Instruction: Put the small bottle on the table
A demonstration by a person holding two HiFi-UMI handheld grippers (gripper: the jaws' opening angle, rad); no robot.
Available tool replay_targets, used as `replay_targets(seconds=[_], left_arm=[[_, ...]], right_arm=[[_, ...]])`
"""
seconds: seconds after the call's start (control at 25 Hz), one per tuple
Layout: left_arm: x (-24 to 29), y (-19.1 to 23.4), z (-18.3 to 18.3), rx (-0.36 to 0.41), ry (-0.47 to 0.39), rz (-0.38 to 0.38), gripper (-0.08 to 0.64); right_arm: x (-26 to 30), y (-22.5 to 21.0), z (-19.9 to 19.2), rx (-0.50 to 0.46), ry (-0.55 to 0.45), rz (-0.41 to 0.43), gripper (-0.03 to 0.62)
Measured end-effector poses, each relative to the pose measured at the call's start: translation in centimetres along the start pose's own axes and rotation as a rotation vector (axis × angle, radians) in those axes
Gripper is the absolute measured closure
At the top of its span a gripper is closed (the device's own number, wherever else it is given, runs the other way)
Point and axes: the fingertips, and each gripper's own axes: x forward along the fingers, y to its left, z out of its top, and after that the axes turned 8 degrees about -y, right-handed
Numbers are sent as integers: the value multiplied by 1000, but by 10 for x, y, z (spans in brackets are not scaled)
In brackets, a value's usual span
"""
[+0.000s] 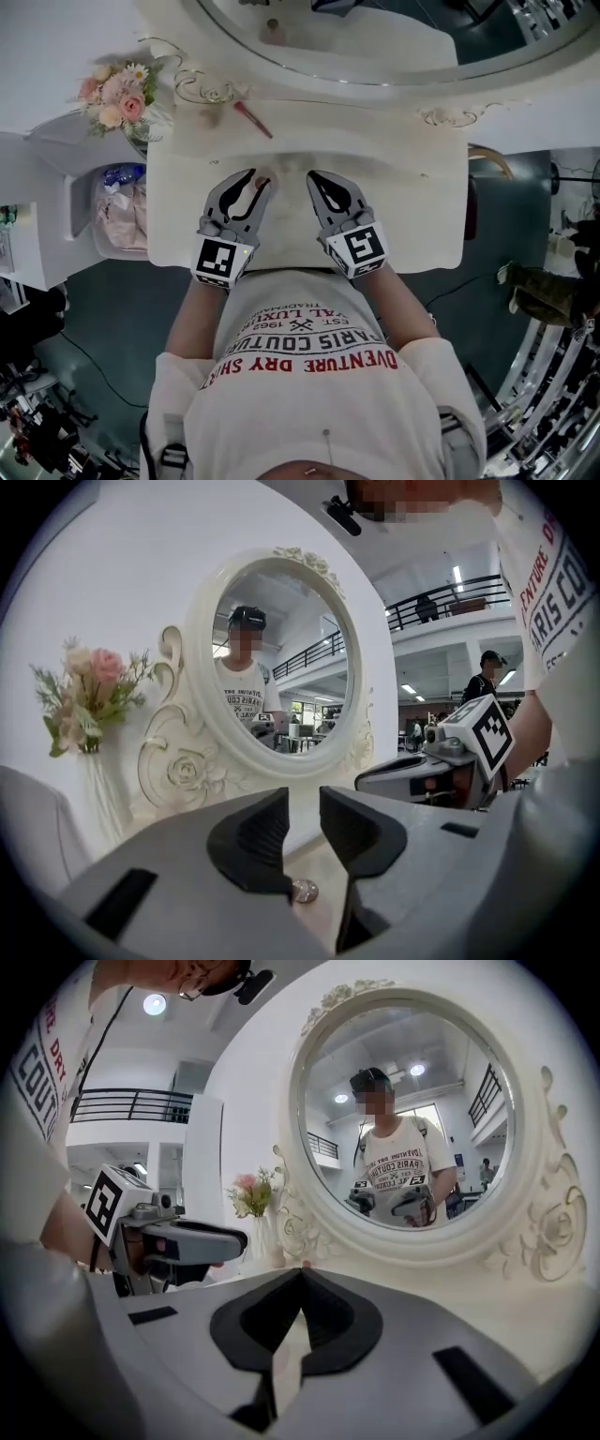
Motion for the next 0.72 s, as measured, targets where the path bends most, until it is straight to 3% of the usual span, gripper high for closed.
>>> replay_targets(seconds=[0.08, 0.2, 0.48, 0.72], left_arm=[[-5, 1, 18, 14, -24, 15, 505], [-10, 3, 42, 30, -53, 24, 546], [-14, 5, 78, 87, -86, 24, 552], [-13, 4, 93, 99, -96, 25, 552]], right_arm=[[-6, -1, 13, -9, -22, -7, 592], [-12, -3, 32, -20, -58, -21, 592], [-19, -10, 74, -42, -147, -39, 592], [-18, -16, 88, -55, -173, -38, 594]])
